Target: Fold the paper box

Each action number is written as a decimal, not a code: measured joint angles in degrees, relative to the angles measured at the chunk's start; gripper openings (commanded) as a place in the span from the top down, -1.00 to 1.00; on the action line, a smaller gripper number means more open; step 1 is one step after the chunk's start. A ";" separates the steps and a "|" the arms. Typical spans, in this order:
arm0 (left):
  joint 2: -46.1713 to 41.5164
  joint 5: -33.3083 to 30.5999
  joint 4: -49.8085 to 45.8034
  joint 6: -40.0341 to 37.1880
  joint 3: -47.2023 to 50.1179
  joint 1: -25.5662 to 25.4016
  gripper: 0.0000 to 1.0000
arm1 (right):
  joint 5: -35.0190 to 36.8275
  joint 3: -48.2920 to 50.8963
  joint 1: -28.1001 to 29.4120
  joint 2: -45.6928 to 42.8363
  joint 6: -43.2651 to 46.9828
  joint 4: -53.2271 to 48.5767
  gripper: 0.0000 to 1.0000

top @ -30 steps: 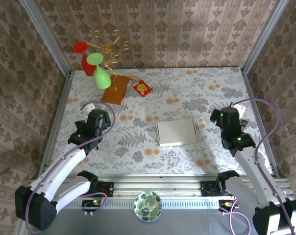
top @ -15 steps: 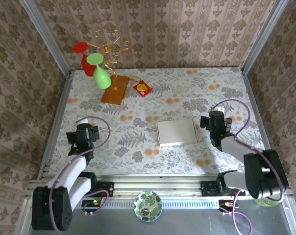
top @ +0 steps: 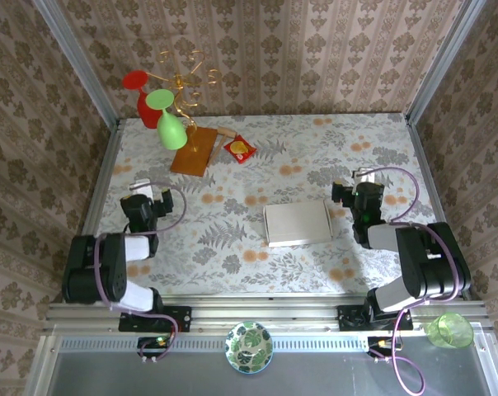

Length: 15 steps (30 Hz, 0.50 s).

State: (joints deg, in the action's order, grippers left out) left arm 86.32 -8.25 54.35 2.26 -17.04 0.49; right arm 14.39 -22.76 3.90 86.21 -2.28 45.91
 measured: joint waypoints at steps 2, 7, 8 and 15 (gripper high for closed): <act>3.30 1.40 3.56 -0.44 2.01 0.04 -1.00 | -0.11 1.40 -0.11 0.72 -0.07 1.53 -1.00; 3.63 2.29 6.62 -1.05 2.58 -0.02 -1.00 | -0.09 1.49 -0.39 1.27 -0.68 2.03 -1.00; 3.63 2.60 5.90 -1.11 1.55 -0.02 -1.00 | -0.09 1.49 -0.39 1.29 -0.70 2.12 -1.00; 3.39 3.91 3.13 -2.12 -3.54 -0.09 -1.00 | -0.09 1.49 -0.44 1.29 -0.90 2.47 -1.00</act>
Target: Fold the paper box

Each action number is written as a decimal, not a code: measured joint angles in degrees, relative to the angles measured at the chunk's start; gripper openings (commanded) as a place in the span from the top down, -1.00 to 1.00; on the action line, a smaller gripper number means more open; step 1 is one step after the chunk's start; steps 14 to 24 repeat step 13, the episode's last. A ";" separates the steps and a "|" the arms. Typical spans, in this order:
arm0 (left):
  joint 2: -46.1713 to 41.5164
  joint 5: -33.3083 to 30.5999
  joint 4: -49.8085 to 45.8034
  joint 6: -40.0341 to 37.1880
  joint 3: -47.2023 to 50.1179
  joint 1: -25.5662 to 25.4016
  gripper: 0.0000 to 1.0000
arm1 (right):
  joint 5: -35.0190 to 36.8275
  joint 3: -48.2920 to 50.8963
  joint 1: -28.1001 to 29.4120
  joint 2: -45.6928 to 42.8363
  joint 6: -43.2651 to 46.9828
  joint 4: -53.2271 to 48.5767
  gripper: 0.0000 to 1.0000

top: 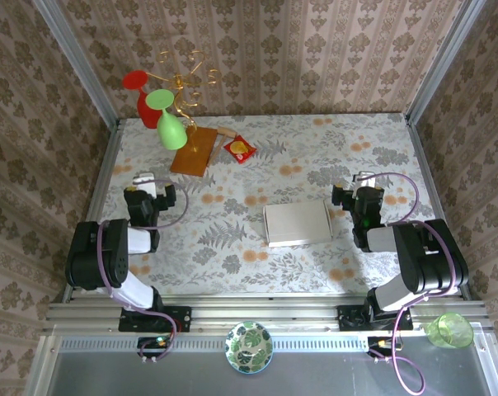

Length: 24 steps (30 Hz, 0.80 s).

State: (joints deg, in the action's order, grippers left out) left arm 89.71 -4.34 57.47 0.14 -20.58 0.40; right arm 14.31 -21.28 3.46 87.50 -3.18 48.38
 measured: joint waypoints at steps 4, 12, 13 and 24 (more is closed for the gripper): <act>0.00 0.09 -1.07 -0.02 0.02 0.00 -1.00 | 0.00 0.00 0.00 0.00 0.00 0.50 -1.00; 0.00 0.07 -1.77 -0.02 0.02 0.00 -1.00 | 0.00 -0.02 0.00 0.00 0.00 0.76 -1.00; 0.00 0.07 -1.77 -0.02 0.02 0.00 -1.00 | 0.00 -0.02 0.02 0.00 0.02 0.81 -1.00; 0.00 0.07 -1.77 -0.02 0.02 0.00 -1.00 | 0.00 -0.02 0.02 0.00 0.02 0.81 -1.00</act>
